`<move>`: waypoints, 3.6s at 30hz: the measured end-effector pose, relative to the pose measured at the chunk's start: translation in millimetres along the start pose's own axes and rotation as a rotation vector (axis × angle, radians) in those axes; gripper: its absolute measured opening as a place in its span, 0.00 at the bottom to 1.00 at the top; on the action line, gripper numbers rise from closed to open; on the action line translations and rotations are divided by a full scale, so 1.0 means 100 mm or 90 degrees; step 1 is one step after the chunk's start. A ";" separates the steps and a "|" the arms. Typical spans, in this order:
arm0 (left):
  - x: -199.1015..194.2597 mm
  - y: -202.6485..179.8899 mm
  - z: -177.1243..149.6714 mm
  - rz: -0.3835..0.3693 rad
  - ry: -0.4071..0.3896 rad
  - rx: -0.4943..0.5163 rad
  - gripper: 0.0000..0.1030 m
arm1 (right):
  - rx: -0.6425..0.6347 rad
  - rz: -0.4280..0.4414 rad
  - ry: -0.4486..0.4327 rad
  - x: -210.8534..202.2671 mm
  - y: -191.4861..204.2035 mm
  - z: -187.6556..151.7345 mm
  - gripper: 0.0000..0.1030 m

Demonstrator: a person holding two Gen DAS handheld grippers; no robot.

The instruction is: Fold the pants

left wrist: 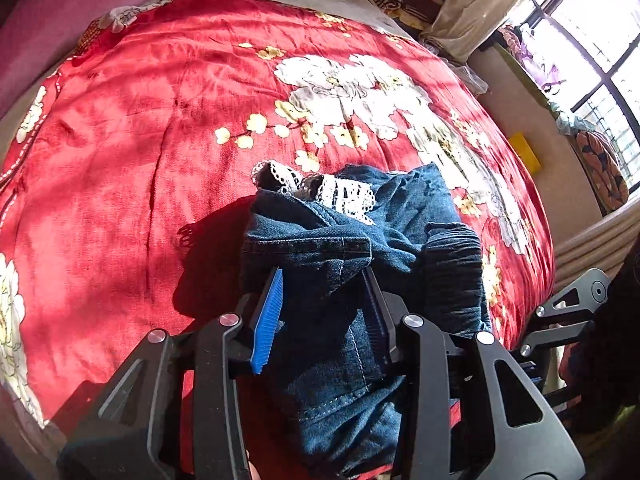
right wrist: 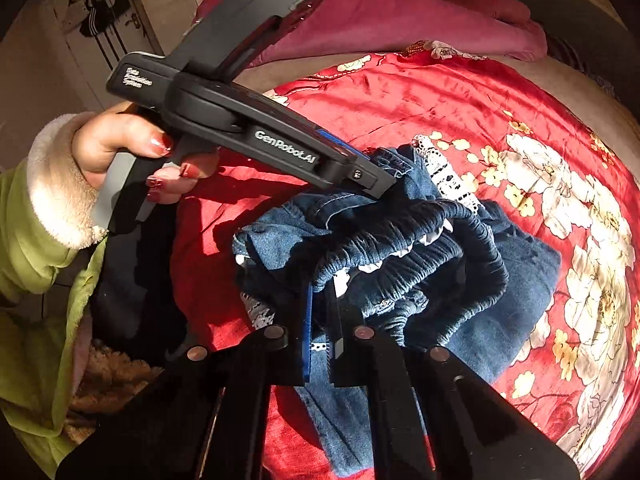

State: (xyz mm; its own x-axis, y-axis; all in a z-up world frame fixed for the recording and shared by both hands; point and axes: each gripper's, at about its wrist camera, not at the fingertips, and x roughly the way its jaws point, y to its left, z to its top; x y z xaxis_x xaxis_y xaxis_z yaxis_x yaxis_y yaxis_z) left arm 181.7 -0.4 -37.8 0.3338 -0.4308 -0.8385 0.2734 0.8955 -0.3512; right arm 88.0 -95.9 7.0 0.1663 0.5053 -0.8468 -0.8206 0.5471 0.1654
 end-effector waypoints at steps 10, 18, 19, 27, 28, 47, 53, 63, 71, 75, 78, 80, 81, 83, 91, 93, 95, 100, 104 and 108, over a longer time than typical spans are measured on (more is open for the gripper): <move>0.18 -0.08 0.05 -0.027 0.019 0.009 0.30 | 0.074 0.014 -0.025 0.10 -0.19 -0.45 0.08; -0.02 -0.11 0.07 -0.006 -0.013 0.021 0.51 | 0.012 0.004 -0.138 -0.50 0.15 -0.33 0.12; -0.06 -0.12 0.08 -0.004 -0.021 0.025 0.53 | -0.006 0.011 -0.148 -0.52 0.24 -0.31 0.12; -0.03 -0.06 0.11 0.034 -0.015 0.028 0.63 | -0.160 -0.032 -0.103 -0.03 0.68 0.04 0.23; 0.00 -0.04 0.10 0.034 -0.009 0.029 0.63 | -0.167 -0.037 -0.095 0.03 0.67 0.08 0.23; 0.28 0.02 0.11 0.034 0.006 0.026 0.65 | -0.177 0.021 0.008 0.31 0.80 -0.21 0.00; 0.26 -0.02 0.11 0.048 0.003 0.038 0.65 | -0.171 -0.033 -0.111 0.07 0.72 -0.02 0.42; 0.26 -0.09 0.10 0.069 -0.004 0.068 0.68 | -0.157 -0.023 0.008 0.45 0.65 -0.06 0.08; 0.39 -0.04 0.10 0.057 0.005 0.051 0.77 | -0.092 0.018 0.000 0.66 0.40 -0.24 0.08; 0.42 0.00 0.11 0.049 0.004 0.043 0.80 | -0.077 0.015 -0.011 0.61 0.37 -0.23 0.08; 0.40 -0.02 0.10 0.057 0.000 0.042 0.80 | -0.075 0.003 -0.011 0.55 0.44 -0.19 0.10; 0.37 -0.04 0.09 0.063 -0.006 0.044 0.80 | -0.071 -0.001 -0.017 0.50 0.49 -0.16 0.13; 0.36 -0.05 0.09 0.066 -0.007 0.045 0.80 | -0.070 -0.002 -0.019 0.47 0.53 -0.16 0.18; 0.34 -0.05 0.09 0.067 -0.009 0.045 0.80 | -0.068 -0.003 -0.020 0.41 0.52 -0.17 0.25; 0.26 -0.05 0.08 0.058 -0.015 0.036 0.80 | -0.022 0.016 -0.078 0.00 0.54 -0.17 0.37; 0.21 -0.04 0.08 0.048 -0.020 0.029 0.80 | -0.016 0.010 -0.092 -0.11 0.54 -0.17 0.42; 0.13 -0.03 0.07 0.035 -0.028 0.024 0.80 | -0.008 0.001 -0.106 -0.18 0.54 -0.20 0.45; -0.11 -0.01 0.02 0.020 -0.057 0.009 0.82 | 0.014 -0.004 -0.132 -0.29 0.49 -0.21 0.52; -0.29 0.02 -0.05 0.020 -0.074 0.004 0.84 | 0.030 -0.012 -0.135 -0.32 0.46 -0.27 0.54; -0.44 0.05 -0.17 0.022 -0.090 -0.006 0.88 | 0.041 -0.019 -0.141 -0.37 0.44 -0.33 0.56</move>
State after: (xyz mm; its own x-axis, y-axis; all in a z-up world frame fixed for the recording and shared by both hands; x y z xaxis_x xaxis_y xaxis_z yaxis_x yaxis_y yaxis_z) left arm 153.3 24.4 -9.6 0.4665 -0.4103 -0.7836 0.2509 0.9109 -0.3276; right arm 27.4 -112.5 29.4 0.3122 0.6187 -0.7209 -0.7777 0.6022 0.1801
